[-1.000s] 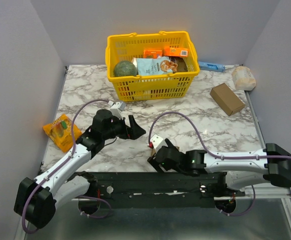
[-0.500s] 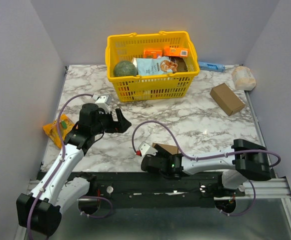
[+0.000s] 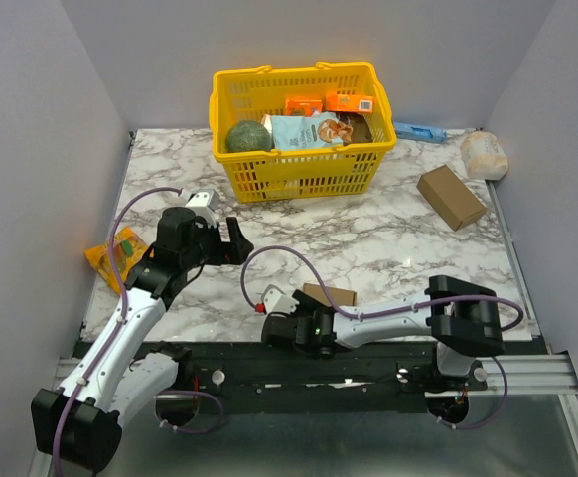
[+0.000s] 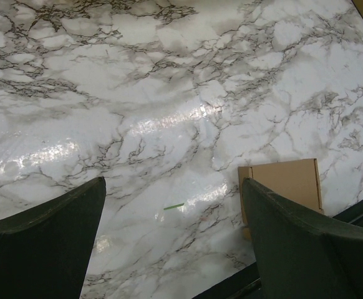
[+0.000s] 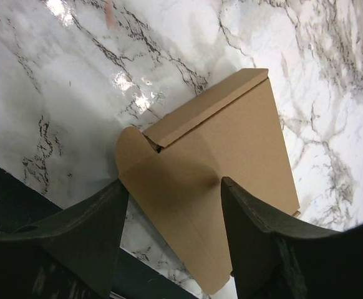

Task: Fold the paper box

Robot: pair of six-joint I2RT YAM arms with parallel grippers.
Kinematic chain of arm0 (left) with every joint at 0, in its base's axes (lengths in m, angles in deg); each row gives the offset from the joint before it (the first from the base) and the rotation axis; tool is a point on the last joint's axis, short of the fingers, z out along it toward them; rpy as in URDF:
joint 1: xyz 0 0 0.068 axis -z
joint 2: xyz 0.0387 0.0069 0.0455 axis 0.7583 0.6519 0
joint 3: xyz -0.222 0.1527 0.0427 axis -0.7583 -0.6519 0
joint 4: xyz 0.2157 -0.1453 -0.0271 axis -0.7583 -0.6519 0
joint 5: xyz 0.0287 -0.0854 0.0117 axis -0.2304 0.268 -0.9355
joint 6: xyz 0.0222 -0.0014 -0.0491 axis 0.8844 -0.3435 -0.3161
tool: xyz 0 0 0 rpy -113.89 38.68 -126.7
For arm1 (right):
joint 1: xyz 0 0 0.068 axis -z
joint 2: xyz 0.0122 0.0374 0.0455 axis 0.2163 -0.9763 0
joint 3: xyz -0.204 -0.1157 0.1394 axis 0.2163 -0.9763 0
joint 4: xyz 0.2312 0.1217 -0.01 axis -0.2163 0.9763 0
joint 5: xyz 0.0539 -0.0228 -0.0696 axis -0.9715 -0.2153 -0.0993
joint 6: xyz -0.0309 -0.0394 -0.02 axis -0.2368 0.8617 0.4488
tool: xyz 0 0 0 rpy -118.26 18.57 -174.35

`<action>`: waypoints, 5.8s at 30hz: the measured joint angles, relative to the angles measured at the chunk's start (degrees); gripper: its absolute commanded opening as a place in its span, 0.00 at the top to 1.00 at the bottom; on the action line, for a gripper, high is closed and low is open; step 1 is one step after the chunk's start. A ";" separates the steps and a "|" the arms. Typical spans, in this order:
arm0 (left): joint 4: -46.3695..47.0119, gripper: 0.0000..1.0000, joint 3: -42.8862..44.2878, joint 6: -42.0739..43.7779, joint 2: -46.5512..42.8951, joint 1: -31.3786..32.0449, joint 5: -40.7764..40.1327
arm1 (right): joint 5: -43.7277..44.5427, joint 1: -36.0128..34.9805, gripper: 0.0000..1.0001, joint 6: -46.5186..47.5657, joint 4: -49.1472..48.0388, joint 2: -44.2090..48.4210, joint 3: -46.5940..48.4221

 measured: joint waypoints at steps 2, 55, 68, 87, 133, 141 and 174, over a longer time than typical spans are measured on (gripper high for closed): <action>-0.13 0.01 0.00 0.02 -0.24 0.00 -0.22 | 1.01 -0.55 0.40 -0.26 1.64 -1.38 1.51; 9.33 0.01 -3.04 14.36 -4.15 19.23 25.66 | -41.46 17.35 0.00 9.46 7.74 41.46 -9.46; 8.39 0.01 -3.04 15.04 -6.38 19.12 21.05 | -41.20 17.14 0.06 9.31 7.98 28.13 -7.13; 8.48 0.01 -3.04 14.95 -8.59 18.25 19.87 | -37.66 15.82 0.65 10.45 9.20 20.92 -4.20; 12.35 0.72 -3.45 13.35 3.56 29.83 35.41 | -60.30 20.57 0.58 21.03 10.93 36.50 1.18; 13.42 0.79 -4.15 13.68 -0.94 30.45 32.63 | -57.61 24.44 0.11 16.65 9.22 38.12 0.26; 12.81 0.82 -4.22 15.23 -2.93 30.45 25.62 | -47.63 35.67 0.56 5.84 18.40 54.14 -1.64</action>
